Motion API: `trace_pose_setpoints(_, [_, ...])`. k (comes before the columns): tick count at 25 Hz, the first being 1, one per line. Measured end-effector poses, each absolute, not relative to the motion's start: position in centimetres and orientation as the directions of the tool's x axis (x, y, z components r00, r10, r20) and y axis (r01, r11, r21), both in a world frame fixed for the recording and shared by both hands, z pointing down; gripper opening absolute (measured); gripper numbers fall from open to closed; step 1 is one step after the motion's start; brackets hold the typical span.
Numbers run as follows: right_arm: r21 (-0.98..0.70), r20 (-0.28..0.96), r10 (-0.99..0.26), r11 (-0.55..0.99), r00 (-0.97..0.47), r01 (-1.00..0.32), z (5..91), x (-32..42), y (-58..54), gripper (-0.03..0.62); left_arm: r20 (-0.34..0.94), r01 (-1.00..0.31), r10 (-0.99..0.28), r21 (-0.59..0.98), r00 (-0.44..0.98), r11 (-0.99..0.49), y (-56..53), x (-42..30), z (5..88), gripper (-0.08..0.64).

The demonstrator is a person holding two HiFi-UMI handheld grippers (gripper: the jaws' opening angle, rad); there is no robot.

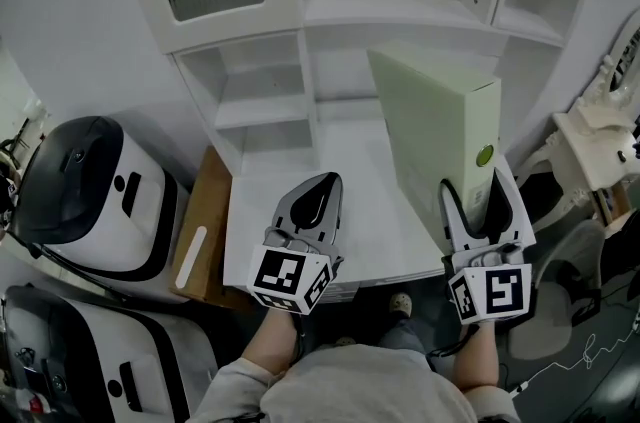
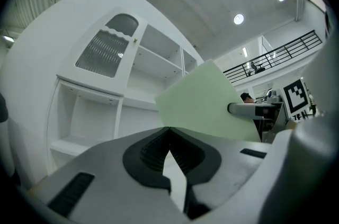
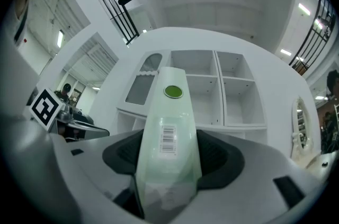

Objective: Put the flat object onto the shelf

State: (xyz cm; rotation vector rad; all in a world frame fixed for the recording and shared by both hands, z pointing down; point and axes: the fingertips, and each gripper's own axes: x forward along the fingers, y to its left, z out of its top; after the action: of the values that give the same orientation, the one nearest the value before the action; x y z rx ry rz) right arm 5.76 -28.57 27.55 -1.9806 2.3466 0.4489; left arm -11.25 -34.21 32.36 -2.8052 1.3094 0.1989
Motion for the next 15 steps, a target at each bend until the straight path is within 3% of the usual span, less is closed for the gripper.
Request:
trace_pose_setpoints(7, [0.382,-0.209,-0.94,0.174,-0.268,-0.908,24.9,6.1,-30.6,0.295,-0.141,-0.794,-0.787,0.012,0.6,-0.608,-36.3,-10.4,31.8,0.014])
trace_pose_setpoints(15, [0.651,-0.203,-0.913,0.145,-0.354,-0.745,19.8,5.9,-32.6,0.295,-0.165,-0.819,-0.809,0.012,0.564,-0.574,-39.3,-8.8,30.4,0.014])
